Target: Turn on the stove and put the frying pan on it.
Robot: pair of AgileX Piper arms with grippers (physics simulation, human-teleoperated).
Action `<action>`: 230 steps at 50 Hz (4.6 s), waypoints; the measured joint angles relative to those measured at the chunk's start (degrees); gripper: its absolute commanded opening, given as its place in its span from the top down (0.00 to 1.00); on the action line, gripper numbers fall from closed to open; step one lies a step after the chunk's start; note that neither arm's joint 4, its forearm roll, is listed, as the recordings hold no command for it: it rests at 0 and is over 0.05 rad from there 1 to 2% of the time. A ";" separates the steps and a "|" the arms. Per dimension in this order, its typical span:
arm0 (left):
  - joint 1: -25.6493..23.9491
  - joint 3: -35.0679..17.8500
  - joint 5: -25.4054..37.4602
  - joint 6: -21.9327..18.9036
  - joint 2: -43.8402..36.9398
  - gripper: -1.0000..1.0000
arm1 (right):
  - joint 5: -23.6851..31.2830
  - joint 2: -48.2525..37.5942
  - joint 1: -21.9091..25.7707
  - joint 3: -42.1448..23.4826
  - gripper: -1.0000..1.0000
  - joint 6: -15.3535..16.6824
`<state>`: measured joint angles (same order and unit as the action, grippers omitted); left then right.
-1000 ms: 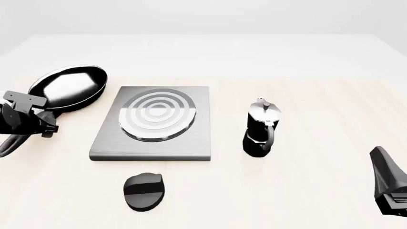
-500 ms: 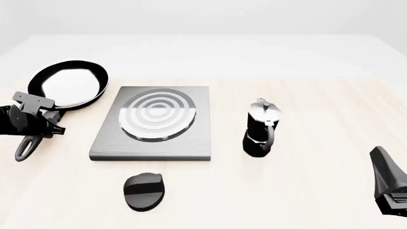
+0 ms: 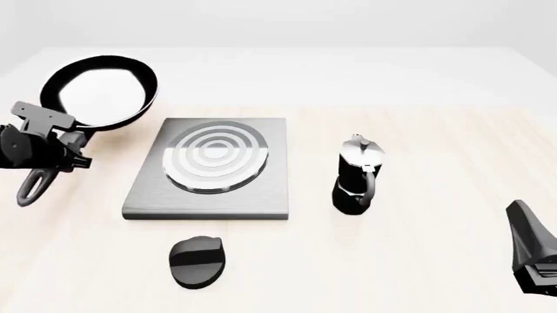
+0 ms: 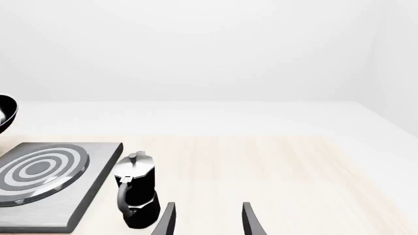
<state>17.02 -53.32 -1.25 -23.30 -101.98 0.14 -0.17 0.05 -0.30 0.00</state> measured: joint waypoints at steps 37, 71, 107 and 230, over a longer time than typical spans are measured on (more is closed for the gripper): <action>-8.32 7.47 8.55 -1.55 18.46 1.00 | 0.00 0.00 0.00 0.00 0.00 0.00; -18.68 10.46 17.00 -1.37 28.63 1.00 | 0.00 0.00 0.00 0.00 0.00 0.00; -27.67 12.16 21.54 2.12 30.68 1.00 | 0.00 0.00 0.00 0.00 0.00 0.00; -33.01 16.66 17.06 12.19 22.13 1.00 | 0.00 0.00 0.01 0.00 0.00 0.00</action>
<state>-15.99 -36.67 15.81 -11.11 -79.84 0.14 -0.17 0.06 -0.30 0.00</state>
